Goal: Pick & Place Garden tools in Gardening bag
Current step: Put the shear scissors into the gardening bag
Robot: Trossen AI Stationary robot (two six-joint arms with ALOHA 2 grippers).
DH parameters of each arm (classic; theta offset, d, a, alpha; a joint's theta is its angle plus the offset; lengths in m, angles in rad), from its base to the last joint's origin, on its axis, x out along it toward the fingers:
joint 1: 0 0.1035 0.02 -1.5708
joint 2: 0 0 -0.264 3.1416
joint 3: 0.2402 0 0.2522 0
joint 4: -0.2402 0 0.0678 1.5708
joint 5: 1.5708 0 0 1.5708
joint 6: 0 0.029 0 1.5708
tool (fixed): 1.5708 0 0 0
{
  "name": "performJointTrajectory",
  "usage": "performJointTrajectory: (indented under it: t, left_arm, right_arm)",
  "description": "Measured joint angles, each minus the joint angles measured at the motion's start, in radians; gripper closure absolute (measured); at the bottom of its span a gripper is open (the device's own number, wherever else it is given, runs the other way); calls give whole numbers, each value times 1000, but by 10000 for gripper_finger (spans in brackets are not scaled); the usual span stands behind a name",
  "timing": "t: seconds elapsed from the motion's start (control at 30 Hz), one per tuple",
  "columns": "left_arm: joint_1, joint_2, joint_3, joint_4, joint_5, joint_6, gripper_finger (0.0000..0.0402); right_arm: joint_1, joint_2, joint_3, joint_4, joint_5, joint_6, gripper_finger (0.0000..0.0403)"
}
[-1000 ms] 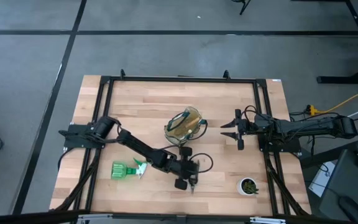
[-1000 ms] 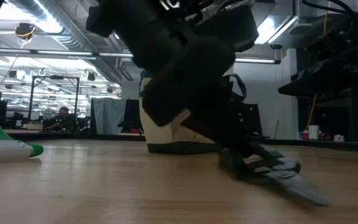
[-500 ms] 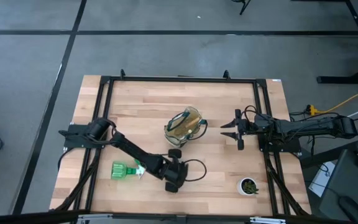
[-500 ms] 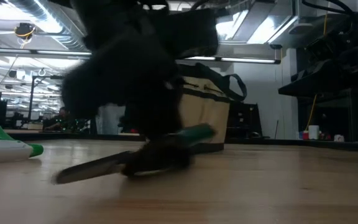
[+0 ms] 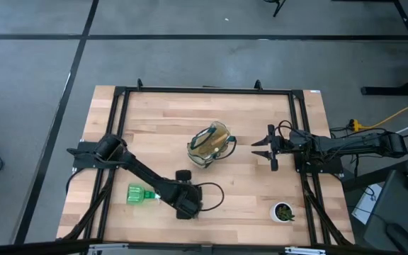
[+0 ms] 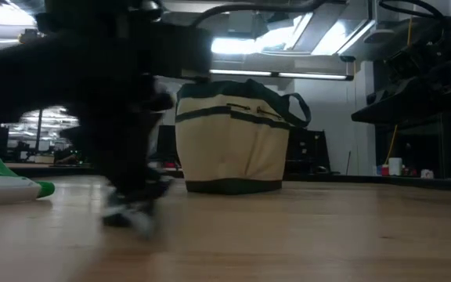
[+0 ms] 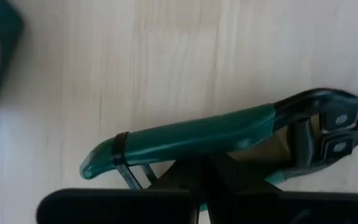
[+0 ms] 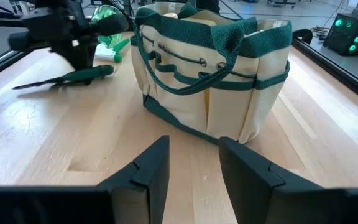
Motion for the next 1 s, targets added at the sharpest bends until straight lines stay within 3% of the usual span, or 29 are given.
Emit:
performJointTrajectory:
  t: [0.2, 0.6, 1.0]
  left_arm:
    - [-14, -41, -6, -138, 30, -63, 399]
    - [13, -47, -4, -152, 3, -114, 385]
    - [17, -48, -3, -129, -13, -97, 313]
  right_arm:
    - [0, 0, 0, 0, 1, 0, 259]
    - [0, 0, 0, 0, 2, 0, 259]
    - [0, 0, 0, 0, 2, 0, 259]
